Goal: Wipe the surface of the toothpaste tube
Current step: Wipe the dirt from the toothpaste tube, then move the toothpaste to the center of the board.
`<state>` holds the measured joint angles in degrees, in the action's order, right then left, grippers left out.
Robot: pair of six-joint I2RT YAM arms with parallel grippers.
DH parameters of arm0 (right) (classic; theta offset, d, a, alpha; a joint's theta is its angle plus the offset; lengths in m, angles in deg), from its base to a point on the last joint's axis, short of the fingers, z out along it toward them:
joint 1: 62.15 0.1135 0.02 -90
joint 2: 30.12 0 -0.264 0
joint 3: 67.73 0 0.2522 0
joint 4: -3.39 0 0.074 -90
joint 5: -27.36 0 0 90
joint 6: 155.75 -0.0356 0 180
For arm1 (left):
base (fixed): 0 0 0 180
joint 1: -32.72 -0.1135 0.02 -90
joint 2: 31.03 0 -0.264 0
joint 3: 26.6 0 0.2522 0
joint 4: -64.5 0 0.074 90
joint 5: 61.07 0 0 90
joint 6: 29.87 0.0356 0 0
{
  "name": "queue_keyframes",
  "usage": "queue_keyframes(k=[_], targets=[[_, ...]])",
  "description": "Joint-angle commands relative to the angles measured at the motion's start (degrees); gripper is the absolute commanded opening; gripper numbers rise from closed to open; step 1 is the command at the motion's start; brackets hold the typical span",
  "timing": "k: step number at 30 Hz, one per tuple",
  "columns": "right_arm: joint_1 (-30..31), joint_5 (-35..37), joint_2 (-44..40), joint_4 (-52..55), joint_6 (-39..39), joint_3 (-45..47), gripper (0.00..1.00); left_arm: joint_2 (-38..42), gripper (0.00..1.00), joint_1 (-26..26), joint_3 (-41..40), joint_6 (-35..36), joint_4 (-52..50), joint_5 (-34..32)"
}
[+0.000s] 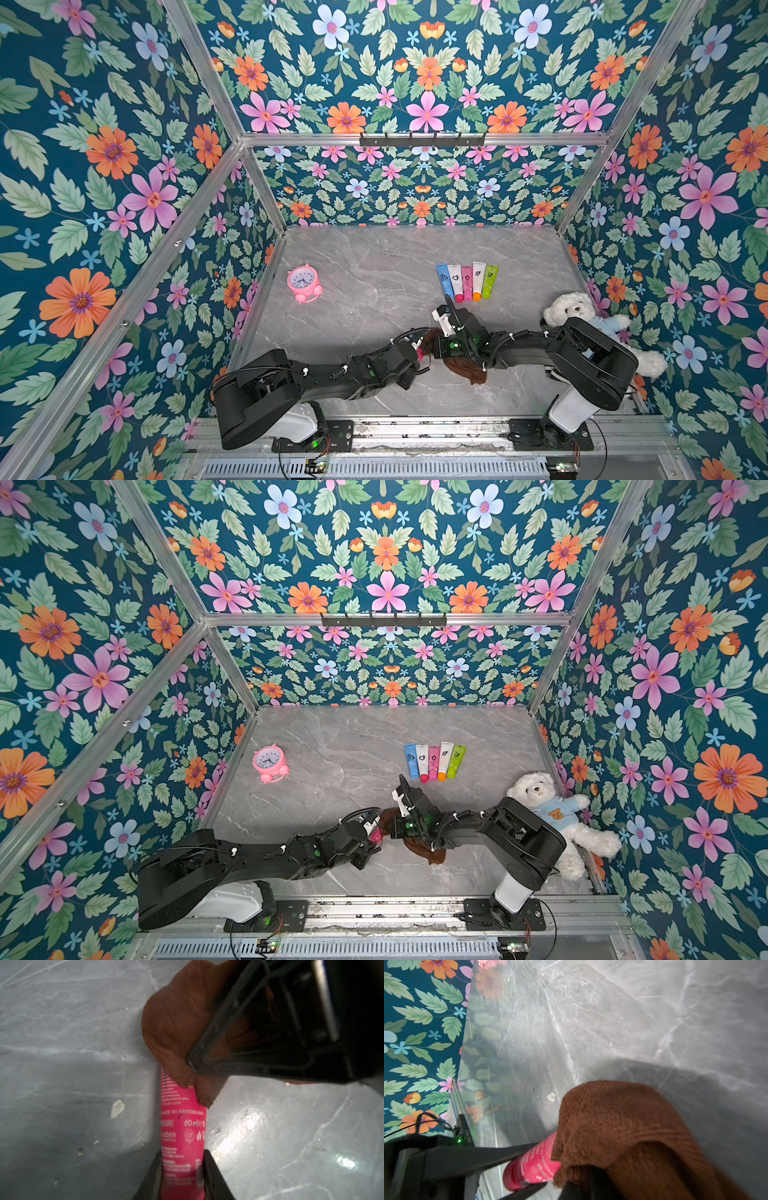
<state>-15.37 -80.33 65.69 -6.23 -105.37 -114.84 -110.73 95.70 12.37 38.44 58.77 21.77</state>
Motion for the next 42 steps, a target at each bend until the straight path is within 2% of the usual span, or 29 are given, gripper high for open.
queue_keyframes(k=[1,5,9,14,20,25,26,30,32,35,39,42], targets=[[3.05,-11.73,0.41,5.18,-4.09,0.94,0.0,-0.77,0.0,-0.09,0.19,0.51,0.49,-0.64],[2.19,-10.7,0.21,5.91,-3.07,1.48,0.0,-0.47,0.0,-0.08,0.1,0.42,0.49,-0.89],[-3.01,-9.11,-0.27,8.75,-1.9,3.02,0.0,0.58,0.0,-0.06,-0.25,-0.74,-0.26,-2.16],[-10.63,-4.72,-10.28,18.98,2.32,5.31,0.0,1.26,0.0,-0.24,0.51,-4.91,-4.33,-7.85],[-12.6,0.0,-19.0,30.31,6.17,5.15,0.0,-1.56,0.0,-1.66,2.66,-9.52,-8.37,-11.38],[-13.47,1.38,-23.07,32.57,6.48,6.68,0.0,-2.54,0.0,-2.98,4.87,-14.3,-9.17,-8.86],[-13.64,1.51,-23.78,32.85,6.49,7.0,0.0,-2.51,0.04,-2.99,5.29,-14.94,-8.48,-7.68],[-13.94,0.89,-24.84,33.2,6.57,7.17,0.0,-3.25,0.48,-2.95,7.56,-15.9,-5.06,0.5],[-13.91,0.32,-24.85,33.57,6.99,6.93,0.0,-3.42,0.6,-2.96,9.68,-15.77,-7.0,2.04],[-13.97,0.12,-25.47,34.64,7.6,6.41,0.0,-0.66,0.66,-4.62,12.54,-14.31,-11.3,2.63],[-14.47,-0.23,-26.54,35.95,8.45,5.76,0.0,5.8,0.75,-12.86,12.6,-12.82,-10.68,13.69],[-14.95,-0.91,-26.95,36.1,8.75,5.57,0.0,7.63,0.72,-20.75,12.12,-11.51,-10.27,22.51]])
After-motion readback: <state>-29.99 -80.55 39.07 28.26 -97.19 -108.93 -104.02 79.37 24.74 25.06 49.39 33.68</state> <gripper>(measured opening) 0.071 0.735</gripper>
